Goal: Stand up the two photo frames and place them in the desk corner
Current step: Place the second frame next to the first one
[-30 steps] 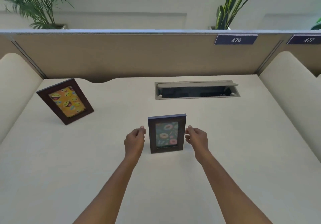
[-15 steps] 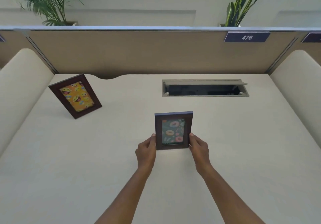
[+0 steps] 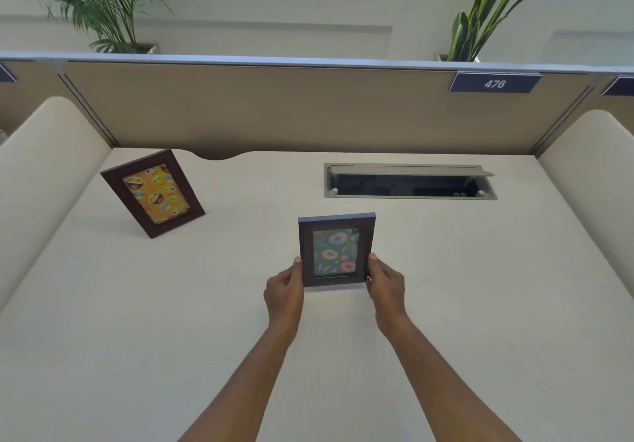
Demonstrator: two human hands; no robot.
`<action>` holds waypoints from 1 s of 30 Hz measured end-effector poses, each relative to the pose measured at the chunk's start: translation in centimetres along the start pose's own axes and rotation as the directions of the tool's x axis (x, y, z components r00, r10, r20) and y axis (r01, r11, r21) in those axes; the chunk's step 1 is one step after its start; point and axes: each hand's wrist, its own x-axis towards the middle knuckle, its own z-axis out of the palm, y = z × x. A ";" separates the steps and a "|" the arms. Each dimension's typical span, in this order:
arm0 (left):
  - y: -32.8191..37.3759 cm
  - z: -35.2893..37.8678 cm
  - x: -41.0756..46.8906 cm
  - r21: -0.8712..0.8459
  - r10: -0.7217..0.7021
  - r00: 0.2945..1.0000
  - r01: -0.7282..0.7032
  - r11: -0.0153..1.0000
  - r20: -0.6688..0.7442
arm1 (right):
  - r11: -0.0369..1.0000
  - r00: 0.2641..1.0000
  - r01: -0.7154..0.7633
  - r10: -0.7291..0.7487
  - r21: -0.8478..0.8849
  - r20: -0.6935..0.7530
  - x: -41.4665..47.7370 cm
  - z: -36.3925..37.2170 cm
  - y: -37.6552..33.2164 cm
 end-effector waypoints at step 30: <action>5.4 -5.6 17.2 -0.039 0.052 0.960 -0.065 0.997 -0.275 | 0.995 0.963 0.032 -0.005 -0.097 0.271 10.7 18.5 -5.5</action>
